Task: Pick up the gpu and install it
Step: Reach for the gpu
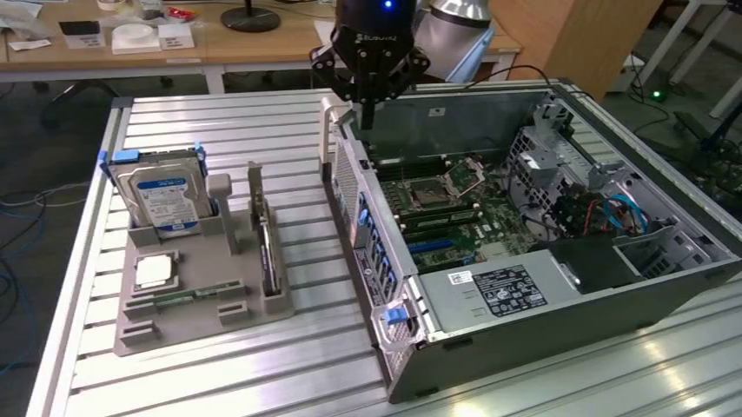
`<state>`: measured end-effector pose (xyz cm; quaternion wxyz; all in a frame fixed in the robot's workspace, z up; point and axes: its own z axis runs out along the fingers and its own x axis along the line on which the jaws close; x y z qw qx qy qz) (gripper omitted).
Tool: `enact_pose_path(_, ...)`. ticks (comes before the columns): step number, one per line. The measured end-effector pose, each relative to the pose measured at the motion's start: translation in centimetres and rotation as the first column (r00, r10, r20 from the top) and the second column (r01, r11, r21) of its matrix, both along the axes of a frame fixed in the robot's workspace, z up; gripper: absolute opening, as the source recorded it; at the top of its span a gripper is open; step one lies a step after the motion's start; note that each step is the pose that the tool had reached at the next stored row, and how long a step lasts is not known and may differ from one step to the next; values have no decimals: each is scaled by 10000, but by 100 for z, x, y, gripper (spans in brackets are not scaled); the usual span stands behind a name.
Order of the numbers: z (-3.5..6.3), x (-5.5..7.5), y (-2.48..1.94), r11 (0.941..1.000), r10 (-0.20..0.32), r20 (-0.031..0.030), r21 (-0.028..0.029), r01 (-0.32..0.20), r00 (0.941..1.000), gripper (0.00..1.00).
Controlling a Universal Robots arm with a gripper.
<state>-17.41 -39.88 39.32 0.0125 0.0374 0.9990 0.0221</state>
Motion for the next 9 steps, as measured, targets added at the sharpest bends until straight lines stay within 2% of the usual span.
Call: enact_pose_path(9,0,-223,0,10000,-1,-1,-1,1,10000,11)
